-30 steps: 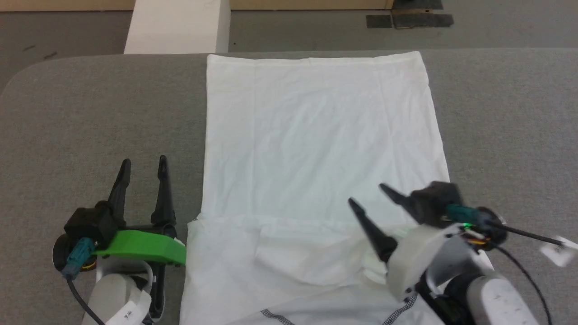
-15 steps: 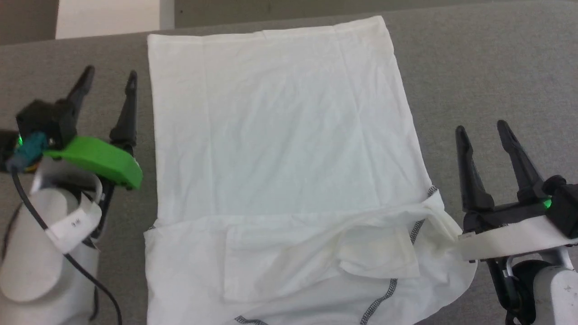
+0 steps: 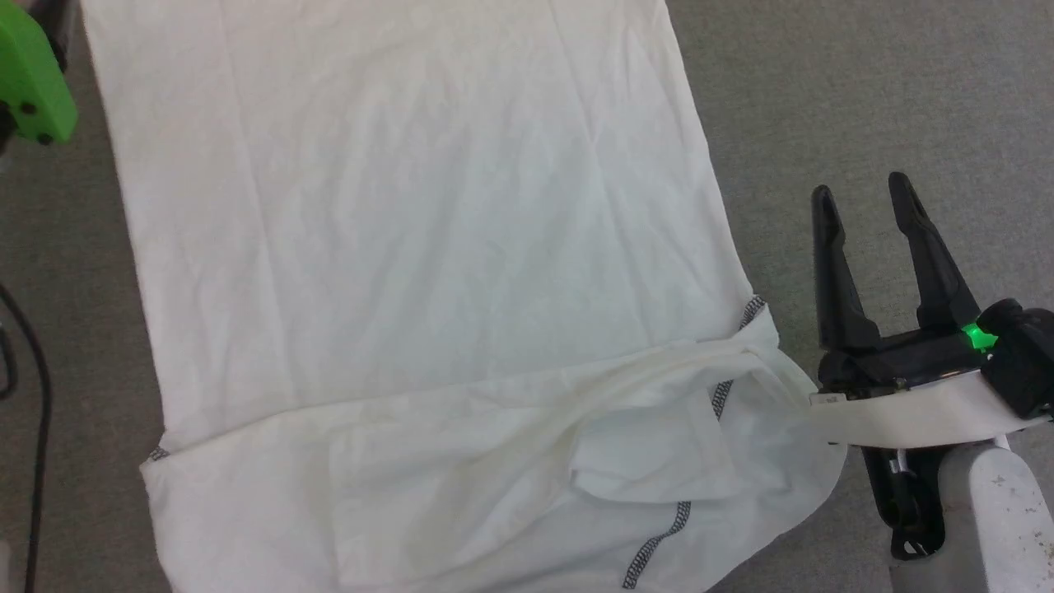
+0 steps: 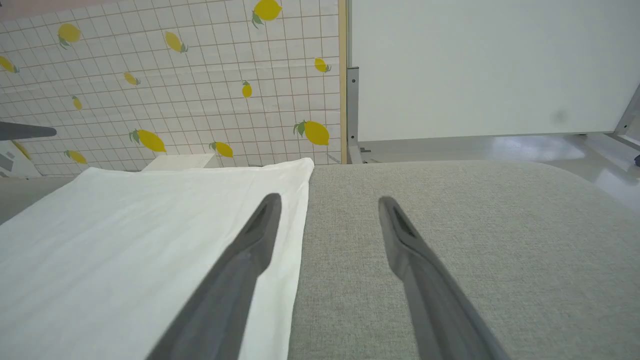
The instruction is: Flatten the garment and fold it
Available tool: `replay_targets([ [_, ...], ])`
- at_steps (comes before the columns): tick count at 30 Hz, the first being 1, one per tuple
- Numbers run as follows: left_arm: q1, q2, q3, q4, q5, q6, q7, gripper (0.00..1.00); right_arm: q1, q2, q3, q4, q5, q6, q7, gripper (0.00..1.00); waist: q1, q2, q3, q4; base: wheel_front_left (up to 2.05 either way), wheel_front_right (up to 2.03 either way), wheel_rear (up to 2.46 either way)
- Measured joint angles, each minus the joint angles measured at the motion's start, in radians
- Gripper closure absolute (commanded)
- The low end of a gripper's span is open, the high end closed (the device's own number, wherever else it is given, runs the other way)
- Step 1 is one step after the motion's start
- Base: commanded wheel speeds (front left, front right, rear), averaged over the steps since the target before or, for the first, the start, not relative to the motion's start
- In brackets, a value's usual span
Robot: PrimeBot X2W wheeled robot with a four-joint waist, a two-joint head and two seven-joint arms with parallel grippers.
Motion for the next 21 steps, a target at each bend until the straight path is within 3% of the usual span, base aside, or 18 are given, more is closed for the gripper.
replay_targets([
  [4,-0.078,0.024,-0.005,0.018,-0.009,0.012,0.151,0.0,-0.011,0.0,0.012,0.001,0.009,0.0,-0.017,0.0,0.0,0.0,0.048,-0.035,0.0,0.0,0.0],
  [16,-0.176,0.095,-0.007,-0.024,0.059,0.213,0.509,0.0,-0.03,0.0,0.061,0.002,0.035,0.0,-0.043,0.0,0.0,0.0,0.156,-0.114,0.0,0.0,0.0],
  [21,-0.178,0.139,0.006,-0.073,0.084,0.253,0.578,0.0,-0.031,0.0,0.071,0.008,0.053,0.0,-0.051,0.0,0.0,0.0,0.185,-0.139,0.0,0.0,0.0],
])
